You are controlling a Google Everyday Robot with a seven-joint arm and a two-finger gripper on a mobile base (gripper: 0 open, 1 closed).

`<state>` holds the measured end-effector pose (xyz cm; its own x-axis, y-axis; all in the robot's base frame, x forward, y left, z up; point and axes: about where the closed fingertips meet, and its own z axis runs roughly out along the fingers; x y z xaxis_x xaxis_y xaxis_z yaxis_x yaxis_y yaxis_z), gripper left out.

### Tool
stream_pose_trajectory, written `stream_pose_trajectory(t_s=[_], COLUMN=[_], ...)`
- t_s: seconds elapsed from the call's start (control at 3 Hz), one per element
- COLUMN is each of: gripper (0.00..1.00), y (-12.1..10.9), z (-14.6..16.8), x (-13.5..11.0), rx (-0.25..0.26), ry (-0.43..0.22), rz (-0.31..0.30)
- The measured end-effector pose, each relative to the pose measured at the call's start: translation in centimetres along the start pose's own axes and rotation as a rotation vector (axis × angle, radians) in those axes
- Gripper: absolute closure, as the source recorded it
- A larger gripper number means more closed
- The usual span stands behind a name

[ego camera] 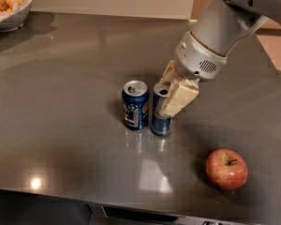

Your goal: Move redbull can near pepsi can

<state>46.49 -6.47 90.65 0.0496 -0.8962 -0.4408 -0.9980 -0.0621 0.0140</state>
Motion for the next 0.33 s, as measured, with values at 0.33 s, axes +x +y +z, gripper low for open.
stream_pose_trajectory(t_s=[0.33], gripper=[0.00], y=[-0.07], z=[-0.01], x=[-0.16], rx=[0.006], ry=[-0.001], rz=[-0.002])
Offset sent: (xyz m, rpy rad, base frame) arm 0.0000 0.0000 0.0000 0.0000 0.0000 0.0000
